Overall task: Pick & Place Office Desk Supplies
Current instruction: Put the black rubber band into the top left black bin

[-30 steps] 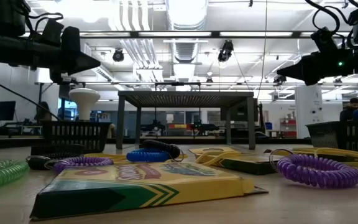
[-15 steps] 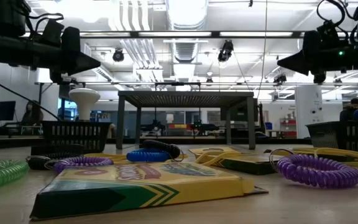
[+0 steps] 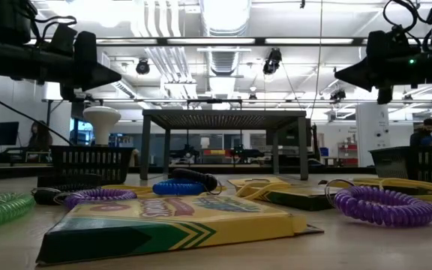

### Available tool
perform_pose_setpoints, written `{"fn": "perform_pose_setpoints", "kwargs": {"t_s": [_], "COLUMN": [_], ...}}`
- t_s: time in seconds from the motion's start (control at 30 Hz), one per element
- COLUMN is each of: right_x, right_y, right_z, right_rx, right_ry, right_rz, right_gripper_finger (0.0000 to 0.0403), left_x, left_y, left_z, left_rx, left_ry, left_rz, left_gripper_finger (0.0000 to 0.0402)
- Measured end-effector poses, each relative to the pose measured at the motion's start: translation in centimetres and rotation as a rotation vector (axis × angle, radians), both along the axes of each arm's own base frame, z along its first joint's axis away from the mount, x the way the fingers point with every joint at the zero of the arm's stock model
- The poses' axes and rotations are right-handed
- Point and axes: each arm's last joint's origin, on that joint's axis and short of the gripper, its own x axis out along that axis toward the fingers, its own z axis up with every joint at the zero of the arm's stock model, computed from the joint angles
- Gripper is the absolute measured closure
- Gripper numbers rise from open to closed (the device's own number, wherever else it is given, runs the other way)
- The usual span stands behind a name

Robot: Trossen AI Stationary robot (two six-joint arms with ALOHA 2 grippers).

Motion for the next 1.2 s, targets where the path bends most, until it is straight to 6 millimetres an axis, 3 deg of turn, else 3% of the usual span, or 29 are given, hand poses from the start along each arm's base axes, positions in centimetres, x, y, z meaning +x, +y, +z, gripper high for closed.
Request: {"fn": "perform_pose_setpoints", "kwargs": {"t_s": [0.33,0.53,0.7,0.93,1.2], "right_x": [0.0,0.1,0.2,0.6,1.9], "right_y": [0.0,0.0,-0.1,-0.5,-1.2], "right_z": [0.2,2.7,4.8,7.7,9.3], "right_rx": [0.027,0.001,-0.032,-0.008,0.024], "right_ry": [-0.030,-0.055,0.045,0.181,0.292], "right_rz": [0.007,0.013,-0.001,-0.030,-0.028], "right_gripper_finger": [0.0394,0.0394,0.0394,0.0394,0.0394], "left_x": [0.0,0.1,0.3,1.1,2.6], "left_y": [0.0,0.0,0.0,-0.3,-0.2], "left_z": [0.1,1.4,3.3,6.0,5.8], "left_rx": [-0.065,-0.023,0.034,0.126,0.114], "left_ry": [-0.066,-0.109,-0.121,-0.117,-0.039], "left_rz": [-0.011,-0.006,-0.027,-0.207,-0.282], "left_gripper_finger": [0.0376,0.0376,0.0376,0.0376,0.0376]}}
